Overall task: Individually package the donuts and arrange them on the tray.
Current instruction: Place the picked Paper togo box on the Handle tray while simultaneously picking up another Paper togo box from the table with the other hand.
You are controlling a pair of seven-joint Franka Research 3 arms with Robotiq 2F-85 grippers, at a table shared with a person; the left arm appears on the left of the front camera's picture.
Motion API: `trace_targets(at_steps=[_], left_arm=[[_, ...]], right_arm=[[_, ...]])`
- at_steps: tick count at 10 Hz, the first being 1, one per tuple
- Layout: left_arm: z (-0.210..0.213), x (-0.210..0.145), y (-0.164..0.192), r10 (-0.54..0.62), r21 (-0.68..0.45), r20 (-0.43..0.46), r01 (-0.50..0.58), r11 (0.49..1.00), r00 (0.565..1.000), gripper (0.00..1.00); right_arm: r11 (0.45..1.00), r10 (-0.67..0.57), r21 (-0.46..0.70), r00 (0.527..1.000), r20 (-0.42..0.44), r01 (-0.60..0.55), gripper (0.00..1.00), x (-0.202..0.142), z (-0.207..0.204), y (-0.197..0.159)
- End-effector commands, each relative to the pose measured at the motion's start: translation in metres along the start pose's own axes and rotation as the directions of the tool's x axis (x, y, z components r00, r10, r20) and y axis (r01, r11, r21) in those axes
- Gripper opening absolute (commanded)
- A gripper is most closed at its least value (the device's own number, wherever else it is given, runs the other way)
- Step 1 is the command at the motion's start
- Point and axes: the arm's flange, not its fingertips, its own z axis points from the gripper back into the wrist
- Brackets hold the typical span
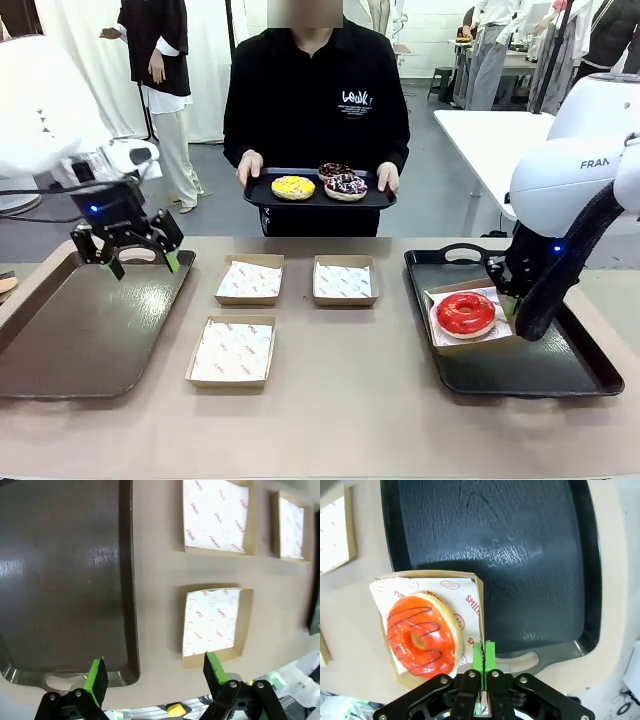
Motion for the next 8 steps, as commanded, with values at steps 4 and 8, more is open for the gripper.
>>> trace_targets(at_steps=[4, 8], left_arm=[[-0.052, -0.021, -0.061, -0.012, 0.092, -0.004, 0.012, 0.996, 1.000, 1.00], [-0.093, -0.041, -0.073, -0.070, 0.121, -0.044, 0.075, 0.990, 0.997, 1.00]], right_arm=[[1.000, 0.029, -0.003, 1.000, 0.007, -0.029, 0.01, -0.006, 0.001, 0.015], [1.000, 0.029, -0.003, 1.000, 0.007, -0.029, 0.01, -0.006, 0.001, 0.015]])
